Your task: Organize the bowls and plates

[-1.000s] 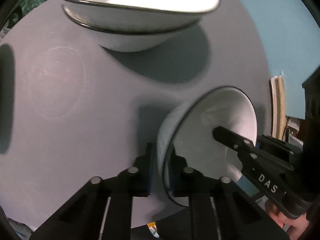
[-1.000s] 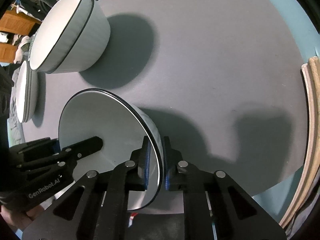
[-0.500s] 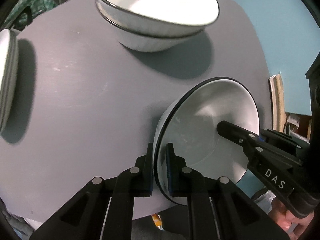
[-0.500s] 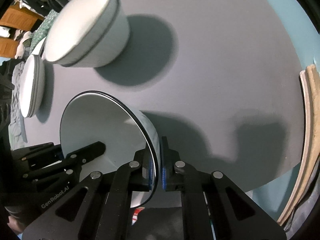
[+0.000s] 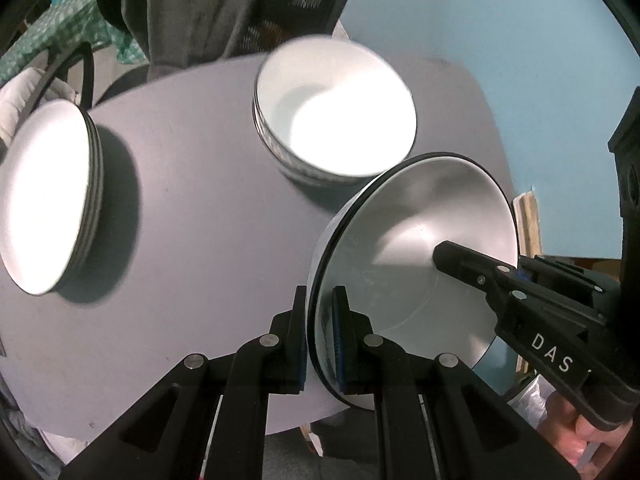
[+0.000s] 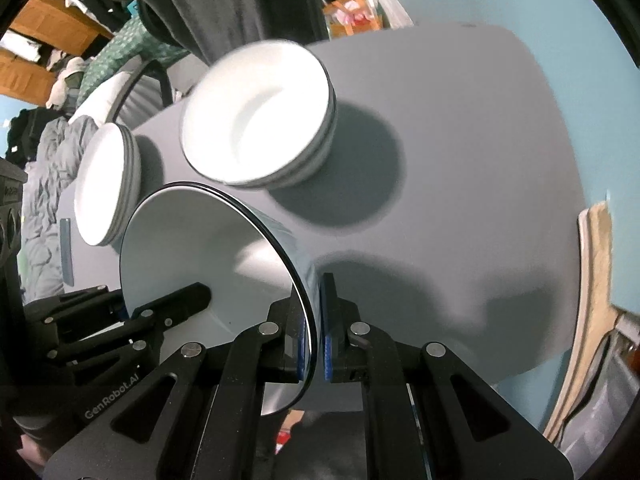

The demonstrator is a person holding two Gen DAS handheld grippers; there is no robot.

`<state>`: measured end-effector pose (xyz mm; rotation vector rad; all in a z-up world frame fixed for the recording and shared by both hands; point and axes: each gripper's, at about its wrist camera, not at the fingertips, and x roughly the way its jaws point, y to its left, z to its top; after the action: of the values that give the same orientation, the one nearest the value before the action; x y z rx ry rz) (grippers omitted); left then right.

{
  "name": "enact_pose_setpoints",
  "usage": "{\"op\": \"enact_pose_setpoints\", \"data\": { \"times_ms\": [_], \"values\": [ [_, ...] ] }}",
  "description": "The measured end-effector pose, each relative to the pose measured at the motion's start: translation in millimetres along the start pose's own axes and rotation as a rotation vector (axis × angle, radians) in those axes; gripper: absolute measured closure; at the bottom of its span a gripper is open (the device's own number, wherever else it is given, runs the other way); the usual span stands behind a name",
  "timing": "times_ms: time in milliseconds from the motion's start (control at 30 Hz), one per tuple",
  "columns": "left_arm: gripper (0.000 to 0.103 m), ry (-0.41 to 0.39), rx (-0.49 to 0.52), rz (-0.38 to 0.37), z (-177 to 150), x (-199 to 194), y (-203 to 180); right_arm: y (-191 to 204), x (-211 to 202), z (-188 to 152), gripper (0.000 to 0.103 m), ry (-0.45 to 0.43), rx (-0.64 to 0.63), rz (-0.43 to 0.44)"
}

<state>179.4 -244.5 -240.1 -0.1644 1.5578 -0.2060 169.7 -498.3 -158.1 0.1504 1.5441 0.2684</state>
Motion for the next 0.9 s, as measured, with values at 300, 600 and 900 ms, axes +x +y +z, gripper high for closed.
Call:
{"op": "enact_pose_setpoints", "data": {
  "times_ms": [300, 600, 900],
  "values": [
    [0.093, -0.054, -0.013, 0.015, 31.7, -21.2, 7.6, 27.1, -3.5, 16.4, 0.096, -0.039, -0.035, -0.003],
    [0.093, -0.078, -0.032, 0.041, 65.4, -23.6, 17.2, 33.3, -7.4, 46.5, 0.096, -0.051, -0.059, -0.001],
    [0.093, -0.063, -0.058, 0.073, 84.1, -13.9, 21.9, 32.0, 2.9, 67.4, 0.096, -0.011, -0.065, 0.008]
  ]
}}
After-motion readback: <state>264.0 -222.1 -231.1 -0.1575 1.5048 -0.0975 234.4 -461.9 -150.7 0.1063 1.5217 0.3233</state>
